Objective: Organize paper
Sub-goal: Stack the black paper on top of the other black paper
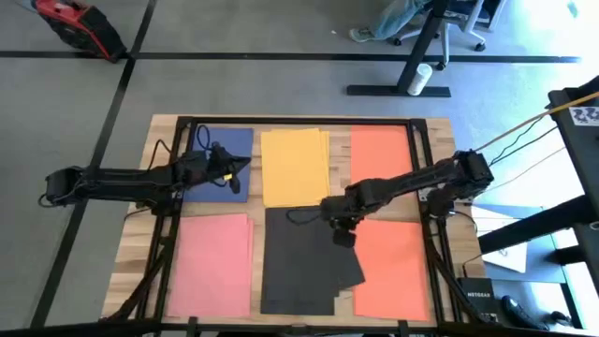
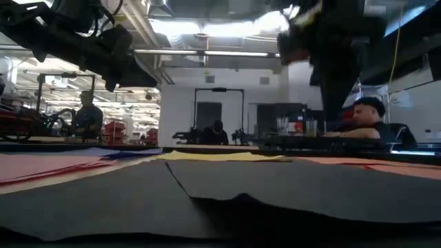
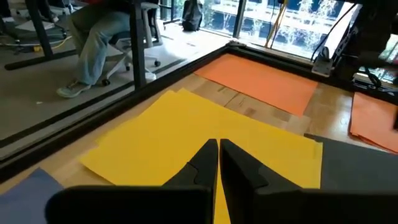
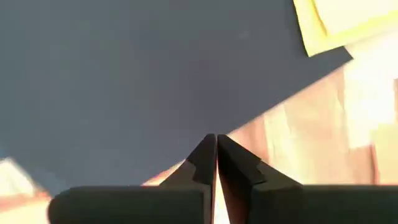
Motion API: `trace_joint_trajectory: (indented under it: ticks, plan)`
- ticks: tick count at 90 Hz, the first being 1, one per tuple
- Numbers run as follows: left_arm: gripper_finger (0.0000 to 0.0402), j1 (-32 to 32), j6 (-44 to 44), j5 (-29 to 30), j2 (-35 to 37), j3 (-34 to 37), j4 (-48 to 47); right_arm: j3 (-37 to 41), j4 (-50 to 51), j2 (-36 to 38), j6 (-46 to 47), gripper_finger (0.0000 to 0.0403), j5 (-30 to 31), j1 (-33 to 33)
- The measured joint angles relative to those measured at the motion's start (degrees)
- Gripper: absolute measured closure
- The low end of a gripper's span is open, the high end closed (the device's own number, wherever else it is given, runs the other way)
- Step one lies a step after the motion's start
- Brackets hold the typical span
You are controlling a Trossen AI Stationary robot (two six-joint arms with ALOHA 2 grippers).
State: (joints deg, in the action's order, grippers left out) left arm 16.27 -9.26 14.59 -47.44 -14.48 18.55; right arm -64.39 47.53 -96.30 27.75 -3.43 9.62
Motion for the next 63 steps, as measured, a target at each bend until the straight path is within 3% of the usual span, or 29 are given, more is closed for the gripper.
trace_joint_trajectory:
  ticks: [32, 63]
  plan:
    - [0.0400, 0.02, -1.13, -0.01, -2.64, -0.26, -2.99, 10.71, -8.65, -0.06, 4.79, 0.0403, 1.38, -3.45]
    - [0.0400, -2.28, -9.14, -0.04, -7.67, -0.35, -2.82, 14.35, -17.84, 0.01, 11.34, 0.0403, -4.88, -0.77]
